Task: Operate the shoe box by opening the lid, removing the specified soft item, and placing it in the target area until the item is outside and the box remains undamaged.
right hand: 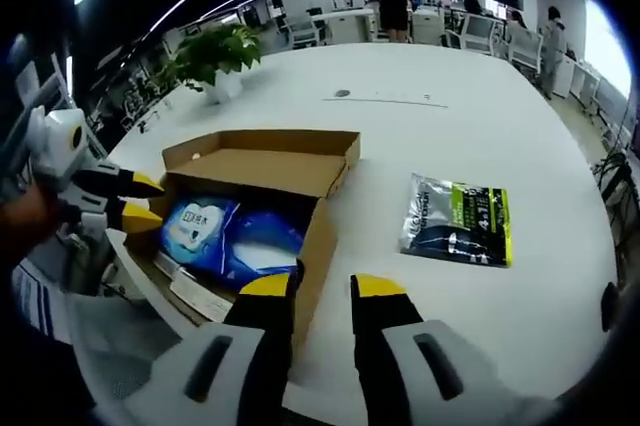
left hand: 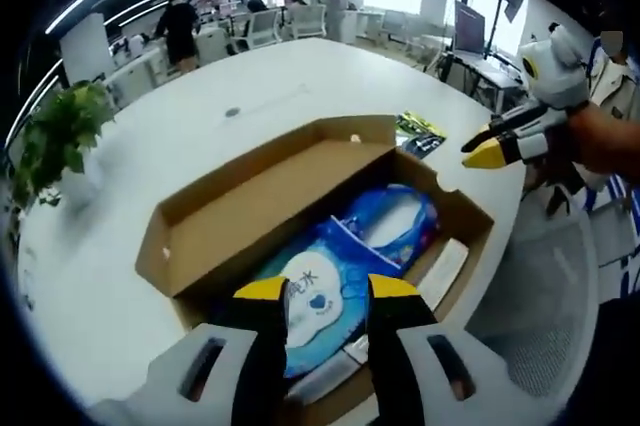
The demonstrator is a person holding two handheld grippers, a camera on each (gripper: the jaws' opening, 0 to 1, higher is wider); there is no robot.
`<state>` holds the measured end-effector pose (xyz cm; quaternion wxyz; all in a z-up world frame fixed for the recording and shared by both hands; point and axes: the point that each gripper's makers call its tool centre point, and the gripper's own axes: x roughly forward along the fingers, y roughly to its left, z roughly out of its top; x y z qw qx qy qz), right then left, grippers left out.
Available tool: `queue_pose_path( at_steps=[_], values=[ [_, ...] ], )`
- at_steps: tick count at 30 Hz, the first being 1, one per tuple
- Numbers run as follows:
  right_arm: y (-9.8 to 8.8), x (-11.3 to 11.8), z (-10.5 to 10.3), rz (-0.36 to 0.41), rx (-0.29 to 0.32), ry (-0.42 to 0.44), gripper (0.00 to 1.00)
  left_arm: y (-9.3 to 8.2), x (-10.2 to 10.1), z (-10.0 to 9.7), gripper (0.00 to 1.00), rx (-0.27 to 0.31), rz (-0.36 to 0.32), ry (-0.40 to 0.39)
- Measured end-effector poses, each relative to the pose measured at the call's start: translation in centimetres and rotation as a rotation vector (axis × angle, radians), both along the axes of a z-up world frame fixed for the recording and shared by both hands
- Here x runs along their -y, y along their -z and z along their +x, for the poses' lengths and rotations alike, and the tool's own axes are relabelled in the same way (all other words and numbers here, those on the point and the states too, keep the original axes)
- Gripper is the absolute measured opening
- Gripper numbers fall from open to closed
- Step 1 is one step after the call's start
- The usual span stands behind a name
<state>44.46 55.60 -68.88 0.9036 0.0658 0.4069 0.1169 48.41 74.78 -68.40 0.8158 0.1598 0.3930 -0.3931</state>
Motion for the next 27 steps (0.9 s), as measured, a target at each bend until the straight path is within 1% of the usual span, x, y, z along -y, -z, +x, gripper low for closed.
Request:
queue_pose_path(
  at_steps=[4,5,12,15,23,27],
  values=[
    [-0.1,-1.9,0.6,0.007,0.002,-0.030,0.20,0.4,-1.5,0.0,0.28,-0.008,0.004,-0.023],
    [-0.1,-2.2,0.7,0.007,0.001,-0.034,0.20,0.6,-1.9,0.0,0.28,-0.021,0.007,-0.037],
    [0.1,-4.5,1.4,0.014,-0.004,-0.076,0.20,1.0,-3.3,0.1,0.28,-0.027,0.008,-0.057],
    [0.5,-5.4,1.6,0.013,-0.012,-0.094,0.19,1.5,-3.9,0.2,0.28,-0.034,0.012,-0.070],
    [1.3,-7.9,2.6,0.022,-0.024,-0.142,0.17,2.8,-4.5,0.1,0.27,-0.070,0.007,-0.081],
    [2.0,-9.5,3.3,0.026,-0.036,-0.178,0.16,3.1,-4.6,0.0,0.27,-0.081,0.008,-0.084]
  ],
)
